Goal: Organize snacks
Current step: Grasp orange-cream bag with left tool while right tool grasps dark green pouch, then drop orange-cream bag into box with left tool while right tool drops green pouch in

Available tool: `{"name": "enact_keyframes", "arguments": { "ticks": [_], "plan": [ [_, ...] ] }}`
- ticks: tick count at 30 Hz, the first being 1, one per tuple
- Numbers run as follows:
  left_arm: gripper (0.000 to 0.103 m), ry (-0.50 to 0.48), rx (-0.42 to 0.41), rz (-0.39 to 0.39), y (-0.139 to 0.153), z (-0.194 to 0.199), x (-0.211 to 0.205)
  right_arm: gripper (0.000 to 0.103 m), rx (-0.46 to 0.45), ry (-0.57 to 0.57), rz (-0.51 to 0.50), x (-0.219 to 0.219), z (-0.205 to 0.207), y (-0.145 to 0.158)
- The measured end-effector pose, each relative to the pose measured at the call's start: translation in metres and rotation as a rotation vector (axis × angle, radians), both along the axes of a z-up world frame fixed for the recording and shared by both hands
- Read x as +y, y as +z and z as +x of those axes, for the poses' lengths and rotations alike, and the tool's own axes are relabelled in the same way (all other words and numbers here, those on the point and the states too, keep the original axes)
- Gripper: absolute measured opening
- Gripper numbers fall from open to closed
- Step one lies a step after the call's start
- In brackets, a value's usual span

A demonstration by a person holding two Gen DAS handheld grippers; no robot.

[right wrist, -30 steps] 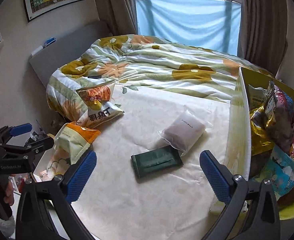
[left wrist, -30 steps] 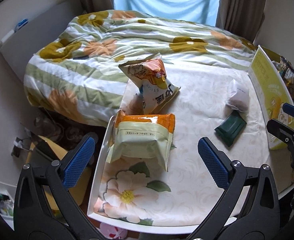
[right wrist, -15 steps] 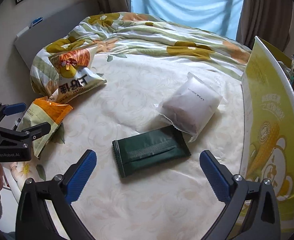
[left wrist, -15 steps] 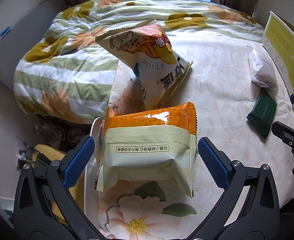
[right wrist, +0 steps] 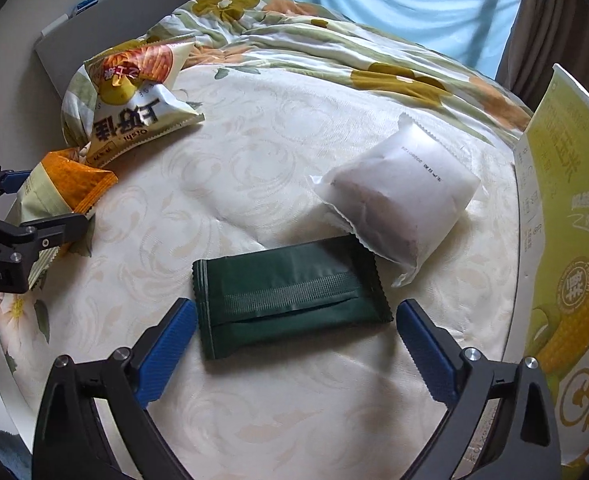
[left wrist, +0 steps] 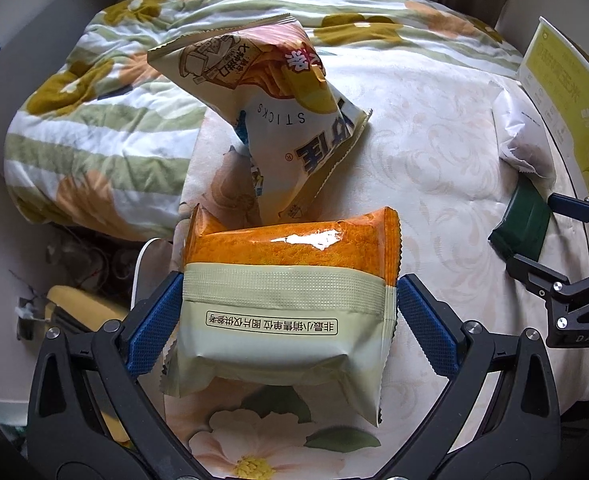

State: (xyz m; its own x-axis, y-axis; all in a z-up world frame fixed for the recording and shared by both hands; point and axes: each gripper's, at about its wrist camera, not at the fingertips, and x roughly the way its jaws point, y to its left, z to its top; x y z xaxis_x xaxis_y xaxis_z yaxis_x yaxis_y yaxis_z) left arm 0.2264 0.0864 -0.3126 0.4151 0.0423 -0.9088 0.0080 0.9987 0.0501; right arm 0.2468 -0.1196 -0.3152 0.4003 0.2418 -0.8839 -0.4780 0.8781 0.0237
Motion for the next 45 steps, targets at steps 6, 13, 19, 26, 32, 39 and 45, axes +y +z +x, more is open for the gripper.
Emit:
{"name": "enact_keyframes", "arguments": {
  "ticks": [6, 13, 19, 26, 32, 39, 45],
  "plan": [
    [0.102, -0.018, 0.009, 0.013, -0.003, 0.000, -0.006, 0.097, -0.022, 0.047, -0.007, 0.003, 0.002, 0.000],
    [0.094, -0.019, 0.044, -0.006, -0.012, 0.000, -0.007, 0.086, -0.041, 0.068, 0.003, 0.006, 0.000, 0.003],
    [0.072, -0.010, 0.033, -0.022, -0.008, 0.002, -0.001, 0.076, -0.053, 0.061, 0.009, 0.009, -0.002, 0.005],
    [0.070, -0.012, 0.032, -0.024, -0.003, -0.005, -0.002, 0.071, -0.057, 0.045, 0.022, 0.013, -0.009, 0.008],
    [0.070, -0.016, 0.012, -0.022, 0.016, -0.015, -0.005, 0.071, -0.064, 0.027, 0.056, 0.012, -0.019, 0.023],
    [0.070, -0.033, -0.044, -0.018, 0.064, -0.022, -0.018, 0.071, -0.100, -0.018, 0.133, -0.003, -0.035, 0.076],
    [0.070, -0.075, -0.133, -0.038, 0.123, -0.023, -0.057, 0.071, -0.170, -0.076, 0.197, -0.039, -0.051, 0.141]
  ]
}}
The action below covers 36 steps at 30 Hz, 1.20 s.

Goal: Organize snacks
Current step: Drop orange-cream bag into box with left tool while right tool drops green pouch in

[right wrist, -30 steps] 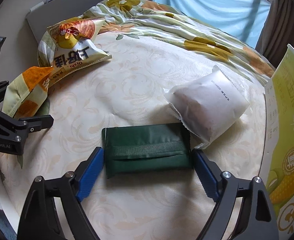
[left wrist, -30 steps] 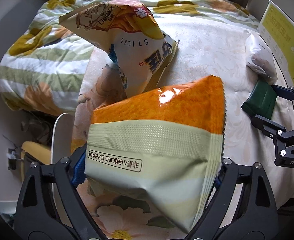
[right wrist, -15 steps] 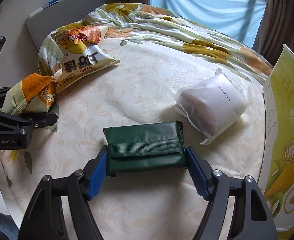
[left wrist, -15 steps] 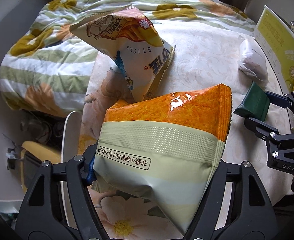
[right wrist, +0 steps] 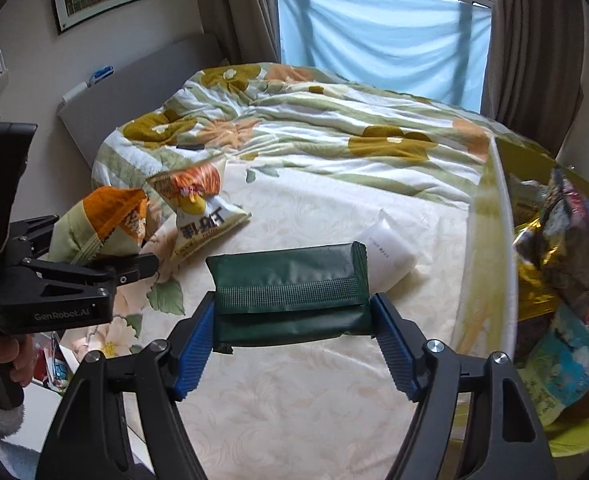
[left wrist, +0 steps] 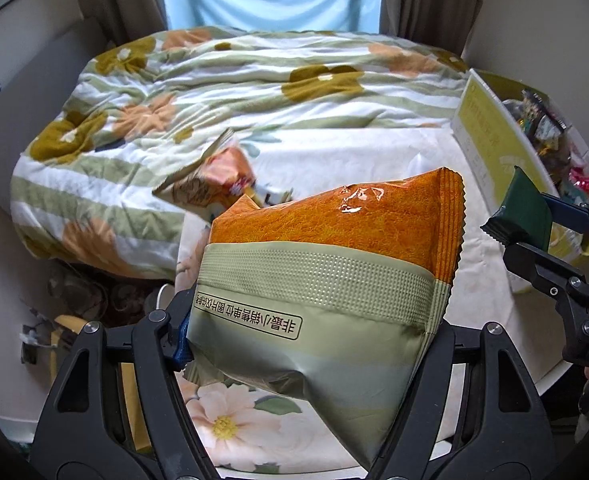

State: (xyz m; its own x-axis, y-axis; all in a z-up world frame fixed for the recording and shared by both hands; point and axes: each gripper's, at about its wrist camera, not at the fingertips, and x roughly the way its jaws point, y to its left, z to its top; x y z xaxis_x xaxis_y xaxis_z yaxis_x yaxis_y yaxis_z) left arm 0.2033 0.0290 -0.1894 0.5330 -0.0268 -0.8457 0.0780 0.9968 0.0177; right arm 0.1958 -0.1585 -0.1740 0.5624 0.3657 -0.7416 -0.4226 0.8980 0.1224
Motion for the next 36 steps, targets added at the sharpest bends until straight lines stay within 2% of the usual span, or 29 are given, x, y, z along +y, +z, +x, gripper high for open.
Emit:
{"name": "enact_keyframes", "arguments": {
  "ticks": [7, 12, 19, 25, 28, 30, 31, 32, 34, 36],
  "plan": [
    [0.070, -0.117, -0.092, -0.033, 0.059, 0.006, -0.080, 0.071, -0.045, -0.132, 0.045, -0.079, -0.010, 0.059],
    [0.070, -0.226, -0.135, -0.059, 0.086, 0.011, -0.151, 0.071, -0.069, -0.235, 0.039, -0.139, -0.016, 0.081],
    [0.070, -0.323, -0.134, -0.057, 0.087, 0.018, -0.245, 0.071, -0.069, -0.342, 0.036, -0.215, -0.025, 0.091],
    [0.070, -0.337, -0.104, -0.062, 0.071, 0.024, -0.310, 0.071, -0.052, -0.384, 0.053, -0.266, -0.030, 0.087],
    [0.070, -0.340, -0.098, -0.034, 0.064, 0.029, -0.341, 0.071, -0.048, -0.386, 0.052, -0.284, -0.028, 0.084],
    [0.074, -0.336, -0.073, -0.020, 0.058, 0.034, -0.354, 0.071, -0.046, -0.388, 0.057, -0.294, -0.027, 0.083],
    [0.081, -0.329, -0.070, -0.011, 0.056, 0.035, -0.359, 0.071, -0.046, -0.388, 0.059, -0.297, -0.027, 0.083],
    [0.092, -0.320, -0.073, -0.004, 0.056, 0.034, -0.362, 0.071, -0.049, -0.387, 0.060, -0.301, -0.027, 0.083],
    [0.103, -0.320, -0.088, -0.014, 0.057, 0.029, -0.362, 0.071, -0.051, -0.385, 0.064, -0.307, -0.026, 0.082],
    [0.103, -0.317, -0.097, -0.013, 0.059, 0.022, -0.359, 0.071, -0.052, -0.383, 0.069, -0.312, -0.026, 0.081]
  ]
}}
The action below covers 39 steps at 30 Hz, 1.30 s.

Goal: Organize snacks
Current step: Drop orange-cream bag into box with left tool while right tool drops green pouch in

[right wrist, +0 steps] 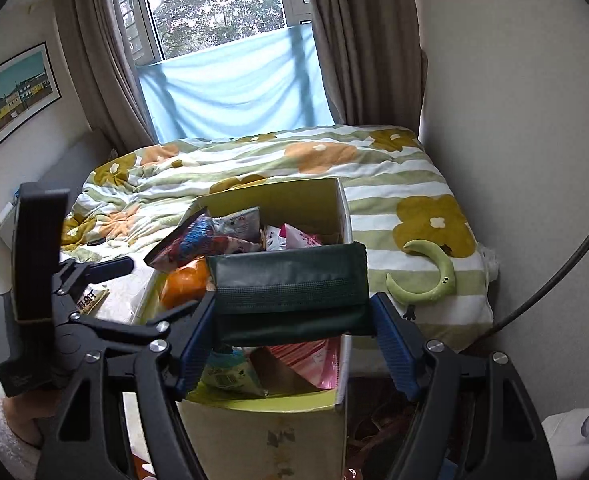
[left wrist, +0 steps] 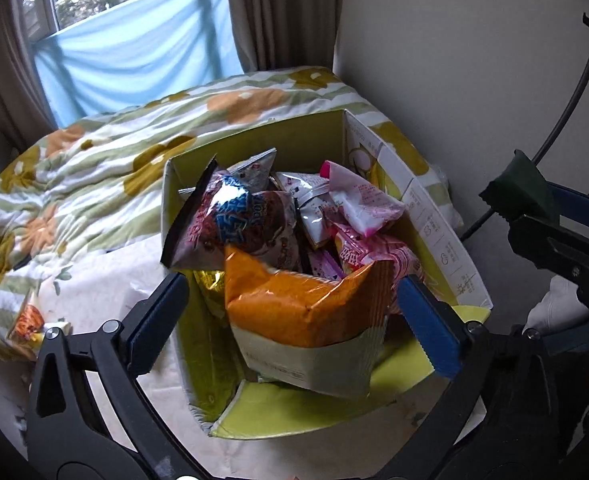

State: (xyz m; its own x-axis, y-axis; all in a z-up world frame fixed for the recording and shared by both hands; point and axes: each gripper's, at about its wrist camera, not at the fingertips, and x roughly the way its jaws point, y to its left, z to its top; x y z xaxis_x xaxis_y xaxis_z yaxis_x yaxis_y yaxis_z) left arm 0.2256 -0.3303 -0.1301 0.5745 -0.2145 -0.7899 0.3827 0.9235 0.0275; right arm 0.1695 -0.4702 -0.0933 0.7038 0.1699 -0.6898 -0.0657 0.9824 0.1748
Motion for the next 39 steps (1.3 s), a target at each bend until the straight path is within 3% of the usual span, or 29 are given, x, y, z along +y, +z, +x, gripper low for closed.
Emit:
{"name": "enact_keyframes", "arguments": {
  "ticks": [2, 8, 15, 25, 26, 30, 39],
  "plan": [
    [0.103, 0.012, -0.008, 0.011, 0.002, -0.005, 0.006, 0.071, -0.002, 0.004, 0.003, -0.002, 0.001, -0.001],
    [0.103, 0.072, -0.024, -0.060, 0.017, -0.018, 0.037, 0.071, -0.018, 0.043, 0.023, 0.000, 0.010, -0.003],
    [0.103, 0.159, -0.025, -0.043, 0.021, -0.017, 0.069, 0.071, -0.012, 0.113, 0.037, 0.018, 0.032, -0.004],
    [0.103, 0.241, -0.008, -0.025, 0.014, -0.018, 0.094, 0.072, 0.074, 0.178, 0.038, 0.048, 0.066, -0.029],
    [0.103, 0.246, -0.008, -0.023, 0.014, -0.019, 0.096, 0.074, 0.075, 0.181, 0.041, 0.050, 0.065, -0.032],
    [0.103, 0.270, -0.002, -0.022, 0.009, -0.026, 0.105, 0.102, 0.055, 0.175, 0.045, 0.052, 0.060, -0.036],
    [0.103, 0.298, -0.015, -0.043, 0.013, -0.044, 0.124, 0.102, 0.027, 0.160, 0.032, 0.047, 0.042, -0.032]
  ]
}}
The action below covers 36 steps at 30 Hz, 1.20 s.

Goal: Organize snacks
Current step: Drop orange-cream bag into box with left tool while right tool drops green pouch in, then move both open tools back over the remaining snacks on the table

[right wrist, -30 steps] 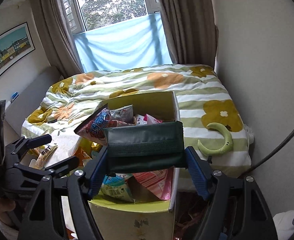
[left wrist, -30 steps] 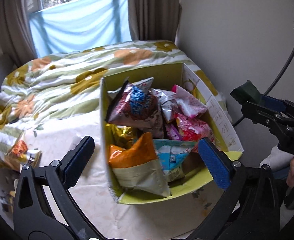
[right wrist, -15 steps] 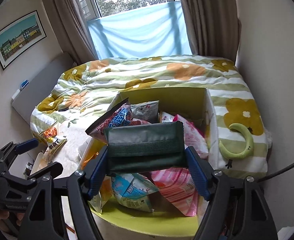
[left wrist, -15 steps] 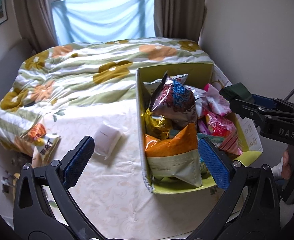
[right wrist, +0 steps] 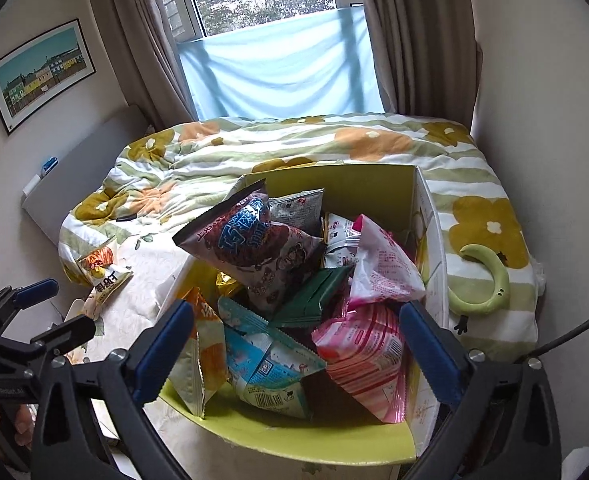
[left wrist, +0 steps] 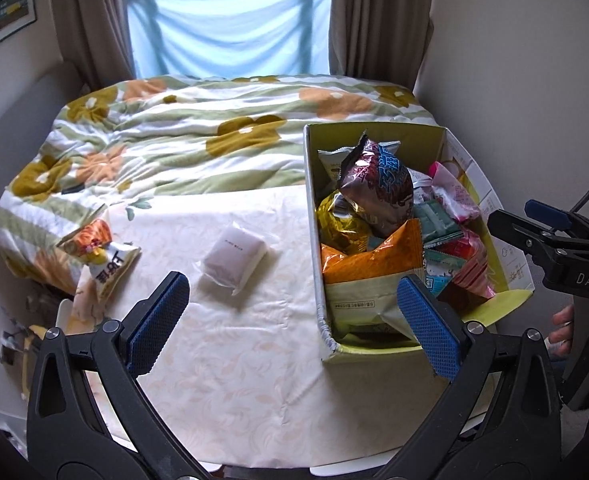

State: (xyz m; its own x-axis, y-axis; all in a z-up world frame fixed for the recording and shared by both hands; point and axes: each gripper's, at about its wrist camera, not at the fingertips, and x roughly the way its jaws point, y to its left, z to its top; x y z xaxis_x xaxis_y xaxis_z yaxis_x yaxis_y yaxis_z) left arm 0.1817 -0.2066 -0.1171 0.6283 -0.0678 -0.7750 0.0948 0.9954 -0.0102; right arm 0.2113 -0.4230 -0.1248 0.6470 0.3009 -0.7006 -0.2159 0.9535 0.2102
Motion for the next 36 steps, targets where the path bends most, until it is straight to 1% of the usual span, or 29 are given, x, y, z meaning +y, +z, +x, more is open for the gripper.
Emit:
{"name": "enact_keyframes", "arguments": {
  "ticks": [5, 7, 13, 16, 19, 22, 28, 31, 36],
  "plan": [
    [0.103, -0.004, -0.026, -0.007, 0.012, -0.006, 0.005, 0.102, -0.028, -0.011, -0.034, 0.004, -0.010, 0.014],
    [0.103, -0.011, -0.039, -0.010, 0.020, -0.008, 0.008, 0.102, -0.036, -0.023, -0.060, 0.008, -0.016, 0.023],
    [0.103, -0.020, -0.096, -0.002, 0.046, -0.018, 0.028, 0.102, -0.078, -0.032, -0.076, 0.026, -0.036, 0.056],
    [0.103, -0.019, -0.107, 0.004, 0.054, -0.023, 0.046, 0.102, -0.097, -0.030, -0.062, 0.042, -0.045, 0.067],
    [0.103, -0.018, -0.096, 0.009, 0.054, -0.025, 0.067, 0.102, -0.102, -0.017, -0.030, 0.063, -0.049, 0.072],
    [0.103, -0.007, -0.092, 0.017, 0.054, -0.027, 0.091, 0.102, -0.125, -0.003, -0.027, 0.088, -0.052, 0.074],
    [0.103, 0.030, -0.081, 0.018, 0.052, -0.026, 0.148, 0.102, -0.124, 0.019, -0.012, 0.143, -0.047, 0.071],
    [0.103, 0.056, -0.067, 0.008, 0.048, -0.024, 0.180, 0.102, -0.113, 0.012, -0.010, 0.169, -0.043, 0.064],
    [0.103, 0.095, -0.027, -0.012, 0.032, -0.013, 0.231, 0.102, -0.061, -0.002, 0.004, 0.209, -0.031, 0.045]
  ]
}}
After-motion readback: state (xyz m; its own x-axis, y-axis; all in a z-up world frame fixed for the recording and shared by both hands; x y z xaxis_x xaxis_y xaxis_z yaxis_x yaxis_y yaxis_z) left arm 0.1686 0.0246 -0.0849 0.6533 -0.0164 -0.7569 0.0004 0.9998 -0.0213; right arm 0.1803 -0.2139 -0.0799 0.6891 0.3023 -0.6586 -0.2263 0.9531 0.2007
